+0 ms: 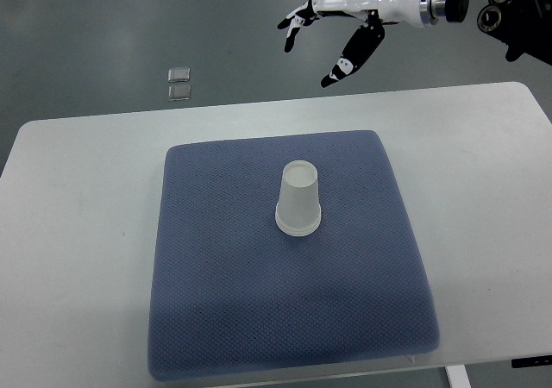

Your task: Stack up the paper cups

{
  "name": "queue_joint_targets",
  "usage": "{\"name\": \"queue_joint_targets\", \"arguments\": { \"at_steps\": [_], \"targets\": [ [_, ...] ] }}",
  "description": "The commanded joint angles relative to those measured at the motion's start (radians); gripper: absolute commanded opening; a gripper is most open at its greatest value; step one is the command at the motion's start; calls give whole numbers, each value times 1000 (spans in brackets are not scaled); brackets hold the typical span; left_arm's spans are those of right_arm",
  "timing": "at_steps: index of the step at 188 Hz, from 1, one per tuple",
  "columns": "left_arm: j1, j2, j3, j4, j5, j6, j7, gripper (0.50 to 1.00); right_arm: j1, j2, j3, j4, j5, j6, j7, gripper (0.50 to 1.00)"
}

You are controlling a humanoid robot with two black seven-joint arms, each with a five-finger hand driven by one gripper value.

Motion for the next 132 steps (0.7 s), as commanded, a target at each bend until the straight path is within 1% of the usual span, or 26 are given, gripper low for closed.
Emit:
{"name": "queue_joint_targets", "arguments": {
  "at_steps": [1,17,30,34,49,51,62,66,71,93,103,116,132],
  "targets": [
    [0,0,0,0,0,0,0,1000,-46,42,39,-141,197,-5,0,917],
    [0,0,0,0,0,0,0,1000,-57,71,53,-207,343,-31,0,917],
    [0,0,0,0,0,0,0,1000,-86,85,62,-239,501,-94,0,917],
    [0,0,0,0,0,0,0,1000,-92,85,62,-241,523,-103,0,917],
    [0,0,0,0,0,0,0,1000,-124,91,64,-245,694,-177,0,917],
    [0,0,0,0,0,0,0,1000,-124,91,64,-245,694,-177,0,917],
    [0,0,0,0,0,0,0,1000,-143,93,65,-247,825,-241,0,917],
    [0,0,0,0,0,0,0,1000,-144,93,64,-247,845,-250,-2,917],
    [0,0,0,0,0,0,0,1000,-152,94,64,-247,909,-279,-2,917],
    [0,0,0,0,0,0,0,1000,-180,97,64,-247,1104,-347,-3,917],
    [0,0,0,0,0,0,0,1000,-195,97,64,-248,1192,-384,-22,917],
    [0,0,0,0,0,0,0,1000,-215,99,65,-248,1309,-422,-66,917],
    [0,0,0,0,0,0,0,1000,-235,110,65,-248,1419,-434,-86,917]
  ]
}}
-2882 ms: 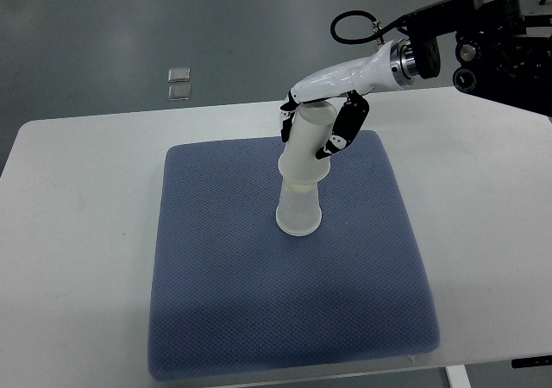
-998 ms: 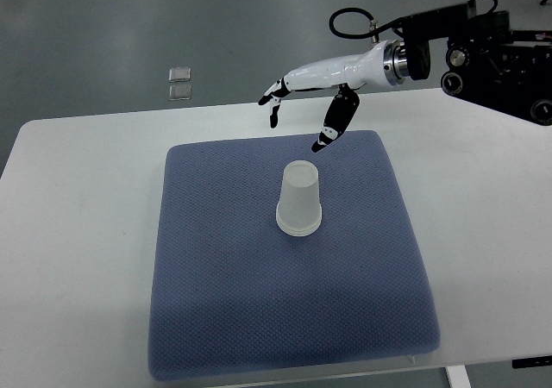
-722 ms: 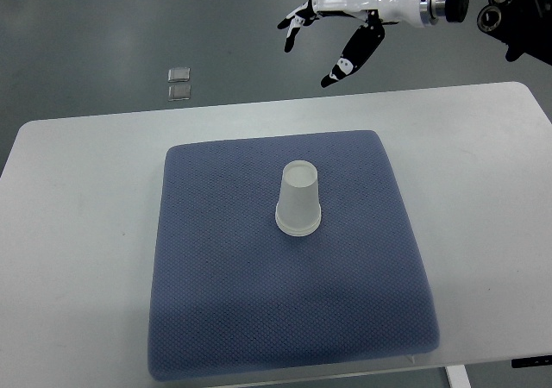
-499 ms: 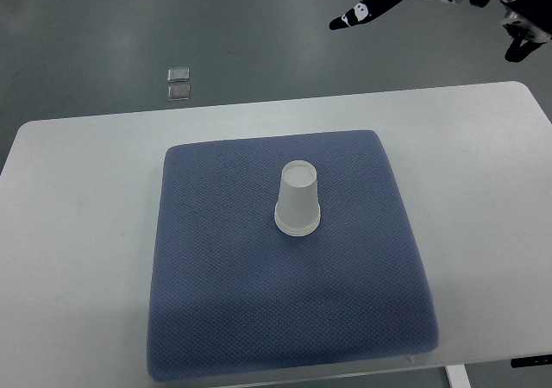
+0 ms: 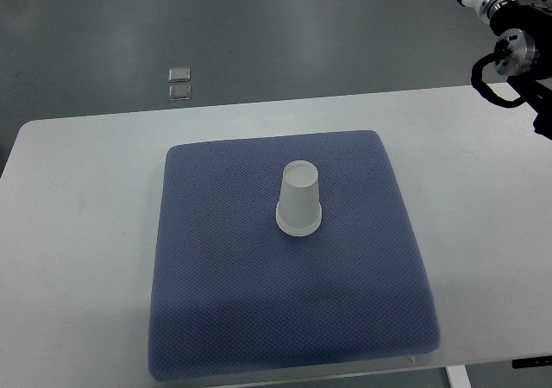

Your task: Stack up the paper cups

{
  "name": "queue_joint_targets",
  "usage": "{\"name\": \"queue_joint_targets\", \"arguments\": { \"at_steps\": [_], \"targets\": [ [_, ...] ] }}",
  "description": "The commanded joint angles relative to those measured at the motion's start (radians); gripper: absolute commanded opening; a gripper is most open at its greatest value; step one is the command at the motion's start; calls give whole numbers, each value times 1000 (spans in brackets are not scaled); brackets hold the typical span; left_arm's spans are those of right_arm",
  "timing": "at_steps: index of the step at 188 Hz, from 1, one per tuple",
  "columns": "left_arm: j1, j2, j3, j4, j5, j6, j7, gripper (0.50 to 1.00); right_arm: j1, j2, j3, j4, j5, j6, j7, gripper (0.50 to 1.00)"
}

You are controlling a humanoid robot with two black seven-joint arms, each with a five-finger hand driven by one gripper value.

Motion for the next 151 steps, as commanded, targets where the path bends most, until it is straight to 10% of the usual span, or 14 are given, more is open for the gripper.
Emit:
{"name": "queue_joint_targets", "arguments": {
  "at_steps": [1,151],
  "targets": [
    [0,0,0,0,0,0,0,1000,-27,13,0,0,143,-24,-31,917],
    [0,0,0,0,0,0,0,1000,-191,73,131,-80,139,95,-16,919]
  ]
}}
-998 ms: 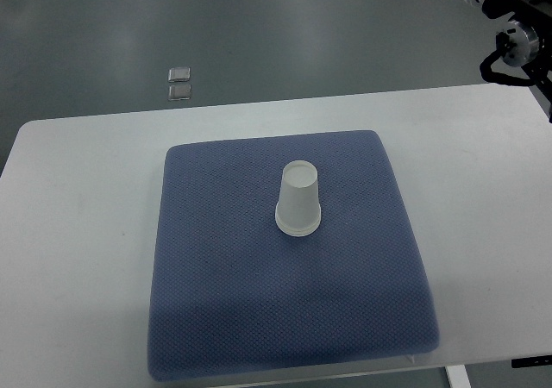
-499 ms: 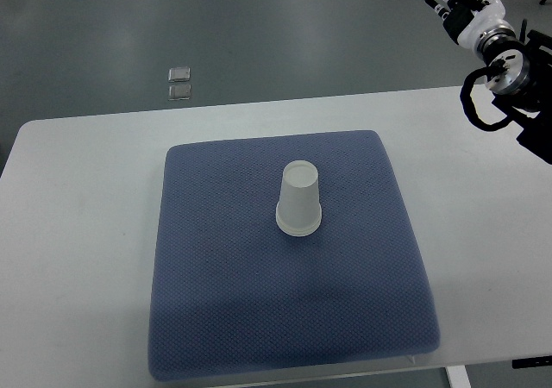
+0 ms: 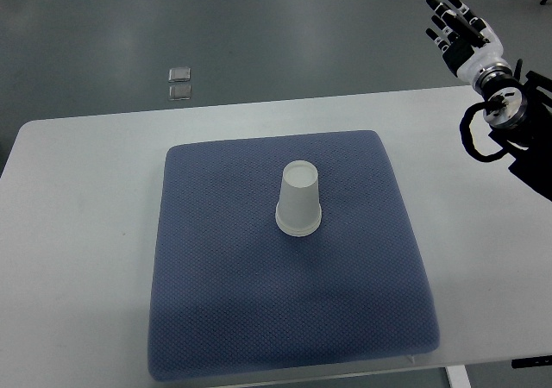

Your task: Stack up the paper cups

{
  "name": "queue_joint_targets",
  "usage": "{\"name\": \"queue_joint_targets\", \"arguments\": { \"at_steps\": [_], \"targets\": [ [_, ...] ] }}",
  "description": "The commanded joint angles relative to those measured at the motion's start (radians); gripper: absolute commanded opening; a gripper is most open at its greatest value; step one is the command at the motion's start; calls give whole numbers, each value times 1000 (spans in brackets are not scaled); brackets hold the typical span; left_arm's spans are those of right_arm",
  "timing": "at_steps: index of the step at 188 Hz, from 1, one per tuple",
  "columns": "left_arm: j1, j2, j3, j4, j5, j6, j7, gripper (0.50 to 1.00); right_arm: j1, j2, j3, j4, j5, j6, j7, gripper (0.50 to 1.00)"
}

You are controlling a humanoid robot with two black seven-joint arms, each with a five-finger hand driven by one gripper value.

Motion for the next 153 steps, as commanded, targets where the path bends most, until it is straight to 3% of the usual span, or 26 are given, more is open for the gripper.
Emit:
{"name": "queue_joint_targets", "arguments": {
  "at_steps": [1,153],
  "targets": [
    [0,0,0,0,0,0,0,1000,-5,2,1,0,-14,0,0,919],
    [0,0,0,0,0,0,0,1000,-45,76,5,0,-96,12,88,919]
  ]
}}
